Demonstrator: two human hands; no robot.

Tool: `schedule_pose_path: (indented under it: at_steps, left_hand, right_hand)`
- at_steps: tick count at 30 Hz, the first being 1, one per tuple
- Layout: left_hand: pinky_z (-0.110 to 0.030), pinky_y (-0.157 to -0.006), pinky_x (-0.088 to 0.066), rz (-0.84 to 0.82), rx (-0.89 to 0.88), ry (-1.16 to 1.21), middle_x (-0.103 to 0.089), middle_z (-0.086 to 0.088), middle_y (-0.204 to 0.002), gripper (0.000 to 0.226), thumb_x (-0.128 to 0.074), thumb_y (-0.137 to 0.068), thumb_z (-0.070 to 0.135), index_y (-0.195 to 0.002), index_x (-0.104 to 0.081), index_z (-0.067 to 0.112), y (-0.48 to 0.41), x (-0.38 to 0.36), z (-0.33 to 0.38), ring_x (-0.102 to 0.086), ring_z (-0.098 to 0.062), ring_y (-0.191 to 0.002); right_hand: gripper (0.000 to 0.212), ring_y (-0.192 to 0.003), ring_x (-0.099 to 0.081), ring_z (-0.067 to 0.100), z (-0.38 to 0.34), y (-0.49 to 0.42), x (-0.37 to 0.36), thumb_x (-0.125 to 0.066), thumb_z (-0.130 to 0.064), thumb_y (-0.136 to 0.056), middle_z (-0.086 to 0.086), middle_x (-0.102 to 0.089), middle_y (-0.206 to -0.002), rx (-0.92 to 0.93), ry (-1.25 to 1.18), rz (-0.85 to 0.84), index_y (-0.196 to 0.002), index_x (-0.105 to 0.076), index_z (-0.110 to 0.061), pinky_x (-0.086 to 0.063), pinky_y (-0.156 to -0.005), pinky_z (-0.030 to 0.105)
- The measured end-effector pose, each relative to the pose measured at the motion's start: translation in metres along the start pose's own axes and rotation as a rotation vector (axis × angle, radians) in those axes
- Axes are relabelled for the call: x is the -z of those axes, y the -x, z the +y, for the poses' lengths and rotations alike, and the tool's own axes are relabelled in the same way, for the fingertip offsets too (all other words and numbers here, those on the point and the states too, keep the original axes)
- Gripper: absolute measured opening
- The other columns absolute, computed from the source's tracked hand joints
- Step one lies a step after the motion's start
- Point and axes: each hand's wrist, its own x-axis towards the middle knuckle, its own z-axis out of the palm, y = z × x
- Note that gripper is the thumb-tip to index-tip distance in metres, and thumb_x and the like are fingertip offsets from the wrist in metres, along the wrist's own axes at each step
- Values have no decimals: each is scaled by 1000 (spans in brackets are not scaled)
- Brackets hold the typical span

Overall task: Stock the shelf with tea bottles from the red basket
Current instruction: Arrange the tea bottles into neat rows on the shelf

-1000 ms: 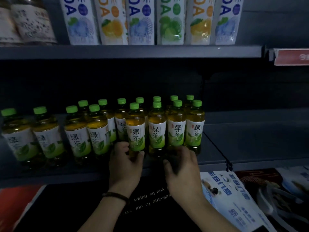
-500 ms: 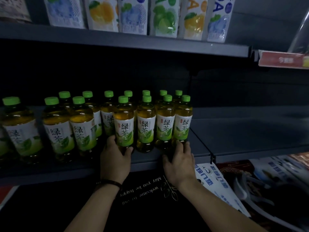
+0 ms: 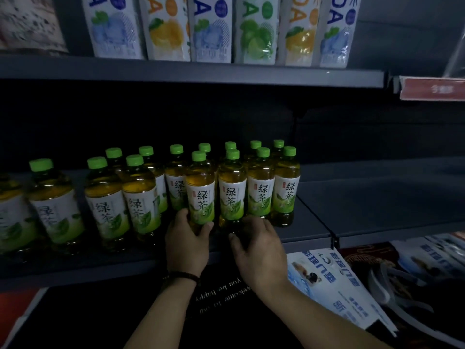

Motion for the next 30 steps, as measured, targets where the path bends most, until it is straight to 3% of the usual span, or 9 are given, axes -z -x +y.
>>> schedule_pose_path:
  at_steps: [4, 8, 15, 23, 30]
  left_hand:
    - [-44, -101, -57, -3, 17, 22, -73, -6, -126, 51, -85, -88, 29, -134, -65, 19, -1, 1, 5, -68, -28, -118]
    - [-44, -102, -56, 3, 16, 6, -73, -6, -130, 51, -84, -89, 30, -136, -66, 20, -2, -1, 6, -67, -28, -123]
    - [-46, -102, -57, 10, 22, -33, -73, -3, -133, 53, -84, -88, 35, -136, -66, 23, -4, -5, 8, -66, -27, -127]
    - [-46, -95, -60, 23, -5, -93, -76, 4, -127, 49, -80, -88, 45, -132, -65, 30, -4, -10, 8, -71, -25, -119]
    - [-47, -105, -57, -51, 10, -71, -72, 5, -137, 55, -79, -91, 35, -142, -60, 31, -2, -4, 7, -67, -23, -128]
  right_hand:
    - [44, -113, -66, 23, -24, -14, -14, -71, -53, -89, -2, -68, -121, -251, -131, 46, -124, -58, -31, -55, -82, 36]
    - [46, -114, -68, 29, -38, -28, -20, -70, -58, -87, 1, -72, -120, -383, -184, 55, -123, -59, -31, -54, -85, 39]
    - [43, -116, -68, 31, -45, -31, -22, -69, -54, -91, 3, -72, -122, -409, -195, 60, -124, -56, -31, -46, -81, 35]
    - [42, -115, -68, 32, -45, -34, -23, -67, -52, -93, 5, -73, -121, -394, -168, 72, -125, -54, -28, -50, -86, 38]
    - [40, -112, -68, 33, -43, -30, -22, -65, -47, -97, 8, -72, -120, -389, -132, 72, -125, -49, -24, -50, -84, 38]
